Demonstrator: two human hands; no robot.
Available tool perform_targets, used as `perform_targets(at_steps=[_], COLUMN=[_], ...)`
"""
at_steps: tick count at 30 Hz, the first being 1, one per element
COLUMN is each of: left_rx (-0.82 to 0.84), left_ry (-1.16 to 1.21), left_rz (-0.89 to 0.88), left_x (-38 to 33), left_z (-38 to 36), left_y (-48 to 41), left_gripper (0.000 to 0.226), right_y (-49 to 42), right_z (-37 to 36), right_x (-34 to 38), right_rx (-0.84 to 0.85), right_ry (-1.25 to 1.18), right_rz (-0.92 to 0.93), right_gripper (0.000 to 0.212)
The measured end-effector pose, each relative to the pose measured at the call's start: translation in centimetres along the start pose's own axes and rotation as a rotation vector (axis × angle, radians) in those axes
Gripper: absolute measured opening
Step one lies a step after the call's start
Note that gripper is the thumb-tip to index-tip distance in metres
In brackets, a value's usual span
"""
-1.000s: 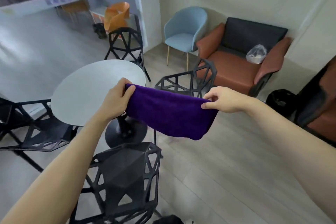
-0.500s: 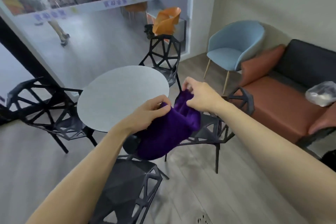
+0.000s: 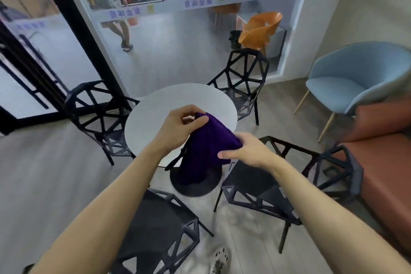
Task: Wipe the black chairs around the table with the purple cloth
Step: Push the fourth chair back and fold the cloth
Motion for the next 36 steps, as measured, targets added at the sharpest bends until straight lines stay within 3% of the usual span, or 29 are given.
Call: perform_targets(at_steps=[3,5,7,10,12,13,15,17,20,25,27,30,32,34,36], left_rx=[-0.031,0.159,0.275,0.147,0.054,-0.005,-0.076,-0.069,0.028,0.048,-0.048,-0.219,-0.239,-0.142,0.126], left_ry=[0.396,0.617,0.586,0.613,0.527,0.402,0.214,0.104,-0.301,-0.576,-0.630,-0.733,-0.797,-0.830,-0.864], left_rz=[0.165,0.394,0.504,0.497,0.526,0.569,0.635,0.622,0.590,0.524,0.449,0.251,0.162,0.215,0.412], left_x=[5.0,10.2,14.3,17.9,20.2,21.5,23.4,24.2,24.9,26.5,26.4,24.8,25.1,28.5,34.6], left_z=[2.4,0.4,-1.4,-0.8,0.9,2.3,4.5,5.8,7.0,8.8,10.8,13.3,13.3,12.0,9.3], left_y=[-1.2,-0.6,0.1,-1.1,-2.2,-2.6,-3.1,-3.9,-5.4,-7.9,-9.1,-9.7,-9.3,-8.8,-8.1], left_gripper=[0.034,0.051,0.045,0.047,0.061,0.075,0.110,0.122,0.084,0.033,0.028,0.026,0.030,0.040,0.057], right_y=[-3.7,-6.4,-8.4,-10.8,-12.1,-12.9,-14.9,-16.5,-18.4,-23.3,-26.1,-29.0,-29.4,-30.2,-31.3], right_z=[2.0,2.2,2.3,2.6,3.0,3.3,3.2,3.2,2.6,2.8,4.1,4.3,3.5,2.2,0.1], right_x=[-1.6,-3.4,-5.6,-8.7,-10.8,-11.4,-11.2,-10.8,-11.0,-12.8,-12.2,-9.2,-8.6,-11.8,-18.2], right_rx=[-0.158,-0.148,-0.115,-0.067,-0.119,-0.145,-0.105,-0.070,-0.068,-0.086,-0.108,-0.076,-0.103,-0.040,0.179], right_ry=[-0.354,-0.552,-0.666,-0.734,-0.511,-0.382,-0.151,0.111,0.374,0.513,0.592,0.740,0.845,0.893,0.969], right_rz=[0.053,-0.042,-0.159,-0.221,-0.316,-0.342,-0.298,-0.269,-0.248,-0.217,-0.157,0.075,0.216,0.214,0.044], right_gripper=[0.025,0.041,0.054,0.068,0.110,0.116,0.090,0.059,0.044,0.024,0.024,0.022,0.025,0.027,0.035])
Point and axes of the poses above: each hand's wrist, its own y-axis away from the middle knuckle, its own z-axis out of the back of the hand, x = y × z, the point moved 9 cm from there along -y, towards the middle knuckle, and after that the axes turned 13 degrees about x, right-handed, at the moved point
